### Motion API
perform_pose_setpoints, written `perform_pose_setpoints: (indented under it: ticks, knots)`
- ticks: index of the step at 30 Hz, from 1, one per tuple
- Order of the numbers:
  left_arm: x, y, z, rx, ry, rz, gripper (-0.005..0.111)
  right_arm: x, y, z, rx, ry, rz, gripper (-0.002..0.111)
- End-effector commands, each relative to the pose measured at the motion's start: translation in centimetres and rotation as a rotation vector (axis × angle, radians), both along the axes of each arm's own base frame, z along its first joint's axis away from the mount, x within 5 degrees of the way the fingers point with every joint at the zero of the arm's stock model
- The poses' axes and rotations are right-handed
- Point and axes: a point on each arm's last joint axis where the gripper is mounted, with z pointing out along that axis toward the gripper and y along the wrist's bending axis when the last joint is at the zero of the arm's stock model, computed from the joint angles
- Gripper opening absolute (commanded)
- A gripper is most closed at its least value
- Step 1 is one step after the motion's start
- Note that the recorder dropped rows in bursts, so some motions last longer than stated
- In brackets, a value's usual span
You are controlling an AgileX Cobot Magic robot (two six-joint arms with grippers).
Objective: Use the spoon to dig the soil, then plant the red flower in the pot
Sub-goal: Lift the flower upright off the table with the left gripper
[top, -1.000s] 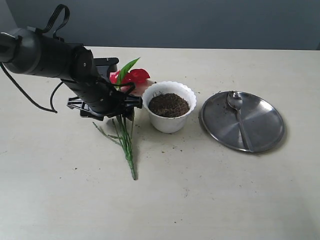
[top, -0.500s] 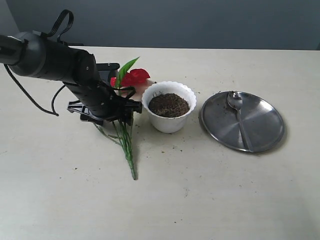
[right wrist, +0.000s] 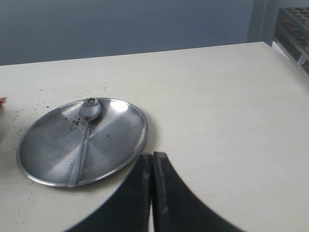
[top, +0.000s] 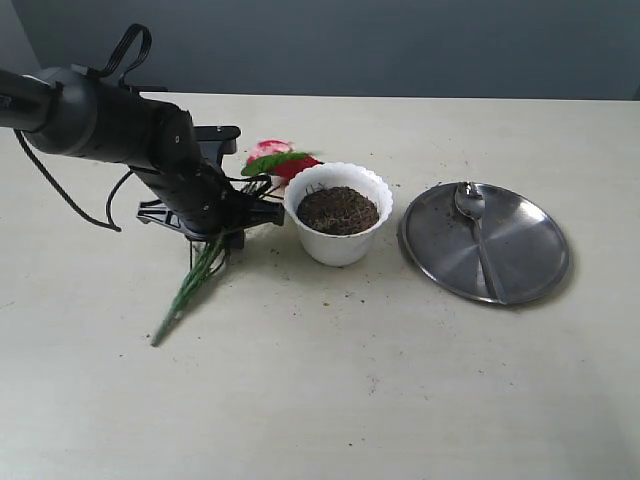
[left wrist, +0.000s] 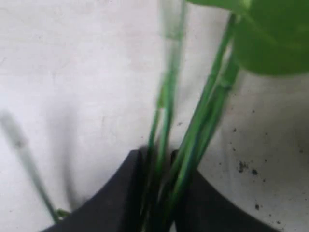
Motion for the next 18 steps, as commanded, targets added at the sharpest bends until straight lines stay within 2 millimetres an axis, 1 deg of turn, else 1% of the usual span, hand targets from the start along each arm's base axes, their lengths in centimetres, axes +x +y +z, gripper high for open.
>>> perform_pose_setpoints:
  ticks: [1,2,11,13,18]
  knots:
    - [-0.5,-0.2,-1.1,0.003,0.052,0.003,0.001,0.0,0.0,0.0,-0.004,-0.01,0.005,0.0]
    - [-0.5,-0.2,-1.1,0.003,0.052,0.003,0.0,0.0,0.0,0.0,-0.004,-0.01,0.005,0.0]
    - [-0.5,-0.2,-0.9,0.013,0.046,-0.007,0.0,0.0,0.0,0.0,-0.004,-0.012,0.005,0.0]
    - [-0.4,-0.1,-0.5,0.028,0.03,-0.025,0.0,0.0,0.0,0.0,-0.004,-0.012,0.005,0.0]
    - [-0.4,0.2,1.5,0.064,-0.036,-0.072,0.0,0.0,0.0,0.0,-0.004,-0.012,0.005,0.0]
